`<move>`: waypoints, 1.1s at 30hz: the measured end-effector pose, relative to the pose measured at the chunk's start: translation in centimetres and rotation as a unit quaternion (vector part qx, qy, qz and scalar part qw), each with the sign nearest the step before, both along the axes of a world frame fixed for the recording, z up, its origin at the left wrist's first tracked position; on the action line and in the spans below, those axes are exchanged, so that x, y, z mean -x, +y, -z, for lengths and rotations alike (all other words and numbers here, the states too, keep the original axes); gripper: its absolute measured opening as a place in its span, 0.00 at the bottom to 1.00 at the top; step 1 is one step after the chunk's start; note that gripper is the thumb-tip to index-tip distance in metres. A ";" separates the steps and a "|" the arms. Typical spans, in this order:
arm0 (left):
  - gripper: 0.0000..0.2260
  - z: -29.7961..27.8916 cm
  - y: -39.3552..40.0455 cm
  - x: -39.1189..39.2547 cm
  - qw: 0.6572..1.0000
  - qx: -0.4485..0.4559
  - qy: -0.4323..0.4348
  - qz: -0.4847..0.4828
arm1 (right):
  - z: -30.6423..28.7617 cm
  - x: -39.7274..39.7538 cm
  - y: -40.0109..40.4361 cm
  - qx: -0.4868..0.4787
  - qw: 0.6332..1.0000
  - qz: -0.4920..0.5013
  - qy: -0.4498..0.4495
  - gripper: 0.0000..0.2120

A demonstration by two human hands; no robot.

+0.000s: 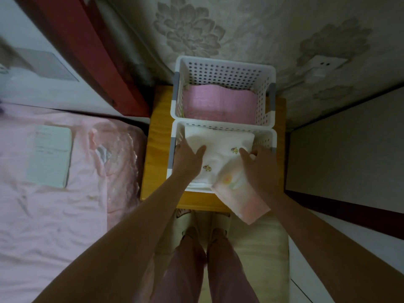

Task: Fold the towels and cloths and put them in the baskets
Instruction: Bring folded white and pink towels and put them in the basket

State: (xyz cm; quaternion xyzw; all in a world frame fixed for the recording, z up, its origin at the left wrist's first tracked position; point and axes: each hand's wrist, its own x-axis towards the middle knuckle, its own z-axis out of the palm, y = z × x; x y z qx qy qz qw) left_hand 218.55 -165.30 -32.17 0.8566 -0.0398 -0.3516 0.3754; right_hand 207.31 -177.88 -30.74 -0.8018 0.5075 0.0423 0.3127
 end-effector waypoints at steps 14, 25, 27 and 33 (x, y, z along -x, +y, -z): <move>0.09 -9.1 13.0 -2.2 0.977 0.146 0.107 -0.112 | -7.8 -11.4 9.7 -0.181 0.960 -0.131 -0.167 0.17; 0.17 1.0 31.0 -4.0 0.905 -0.049 -0.033 -0.421 | 2.9 -16.8 27.8 -0.296 0.871 -0.391 0.030 0.22; 0.17 2.0 32.0 -4.6 0.898 -0.092 -0.034 -0.429 | 4.5 -17.1 29.6 -0.260 0.872 -0.414 0.022 0.18; 0.14 -0.6 27.3 -4.7 0.943 -0.096 -0.224 -0.228 | 0.8 -13.9 26.0 -0.230 0.857 -0.452 -0.092 0.12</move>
